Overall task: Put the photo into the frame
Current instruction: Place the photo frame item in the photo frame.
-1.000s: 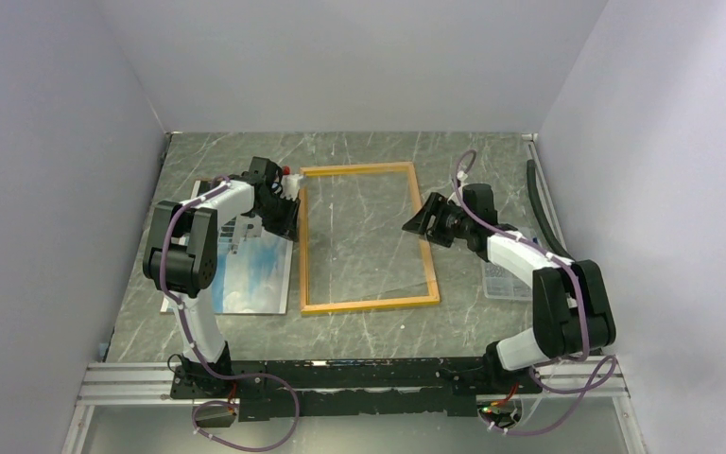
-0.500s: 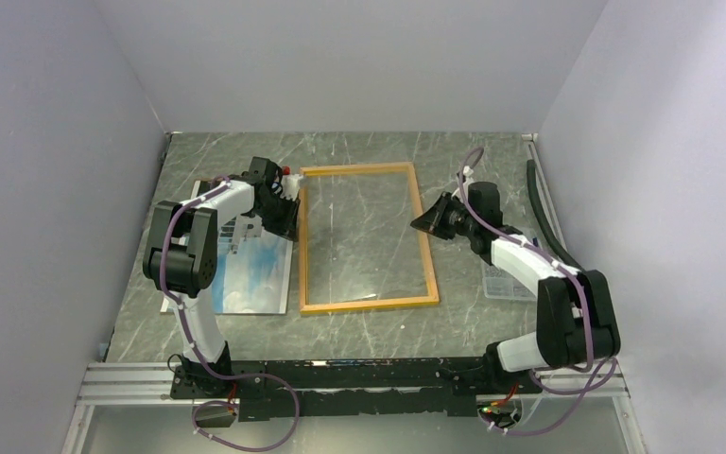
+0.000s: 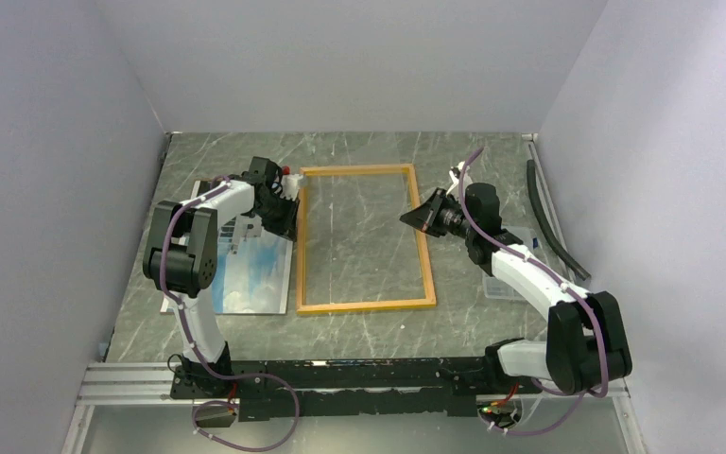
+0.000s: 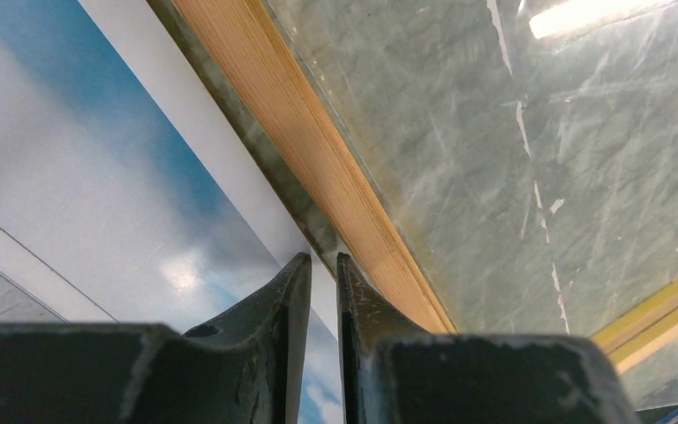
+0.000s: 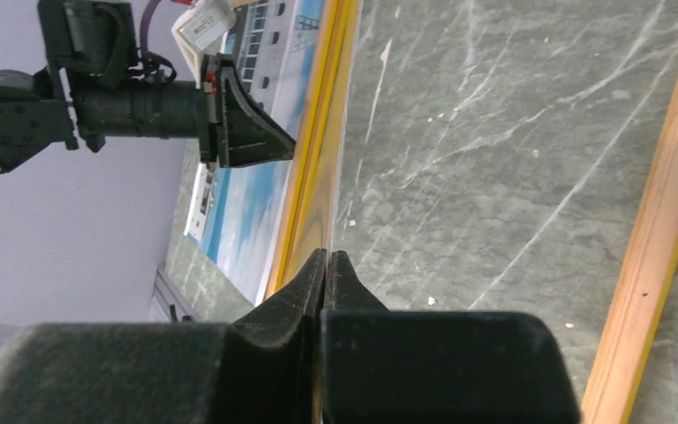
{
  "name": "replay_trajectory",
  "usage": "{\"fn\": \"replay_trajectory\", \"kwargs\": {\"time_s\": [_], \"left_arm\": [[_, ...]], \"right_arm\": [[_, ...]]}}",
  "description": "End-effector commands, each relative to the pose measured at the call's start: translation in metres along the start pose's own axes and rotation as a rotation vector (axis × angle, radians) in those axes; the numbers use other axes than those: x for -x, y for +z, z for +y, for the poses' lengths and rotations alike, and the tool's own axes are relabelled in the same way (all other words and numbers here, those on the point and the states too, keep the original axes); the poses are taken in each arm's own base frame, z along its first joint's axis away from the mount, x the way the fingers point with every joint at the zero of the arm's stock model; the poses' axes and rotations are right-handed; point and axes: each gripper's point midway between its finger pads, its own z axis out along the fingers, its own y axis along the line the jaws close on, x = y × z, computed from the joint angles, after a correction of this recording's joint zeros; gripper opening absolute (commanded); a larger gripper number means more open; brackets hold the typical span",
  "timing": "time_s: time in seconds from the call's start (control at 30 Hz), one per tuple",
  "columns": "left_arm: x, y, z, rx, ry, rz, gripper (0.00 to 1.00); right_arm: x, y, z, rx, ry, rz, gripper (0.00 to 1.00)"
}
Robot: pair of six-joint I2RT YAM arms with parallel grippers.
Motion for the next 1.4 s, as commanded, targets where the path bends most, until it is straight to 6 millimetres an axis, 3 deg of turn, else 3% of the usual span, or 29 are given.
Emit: {"fn": "replay_trajectory", "kwargs": {"time_s": [0.0, 0.1, 0.8, 1.03, 1.37], "left_arm": [[0.002, -0.002, -0.004, -0.006, 0.000, 0.001, 0.22], [0.002, -0.001, -0.005, -0.011, -0.004, 0.004, 0.21], [-0.003, 0.001, -0.006, -0.023, -0.003, 0.013, 0.08], [-0.009, 0.003, -0.008, -0.031, -0.007, 0.022, 0.03], [-0.011, 0.003, -0.008, -0.033, -0.005, 0.022, 0.03]], "right_arm": [[0.014, -0.009, 0.036, 0.114, -0.016, -0.074, 0.00], [0.017, -0.012, 0.047, 0.133, -0.040, -0.083, 0.00], [0.004, 0.002, 0.075, 0.202, 0.050, -0.055, 0.00], [0.012, -0.004, 0.090, 0.263, 0.084, -0.091, 0.00], [0.003, 0.002, 0.085, 0.269, 0.082, -0.076, 0.00]]}}
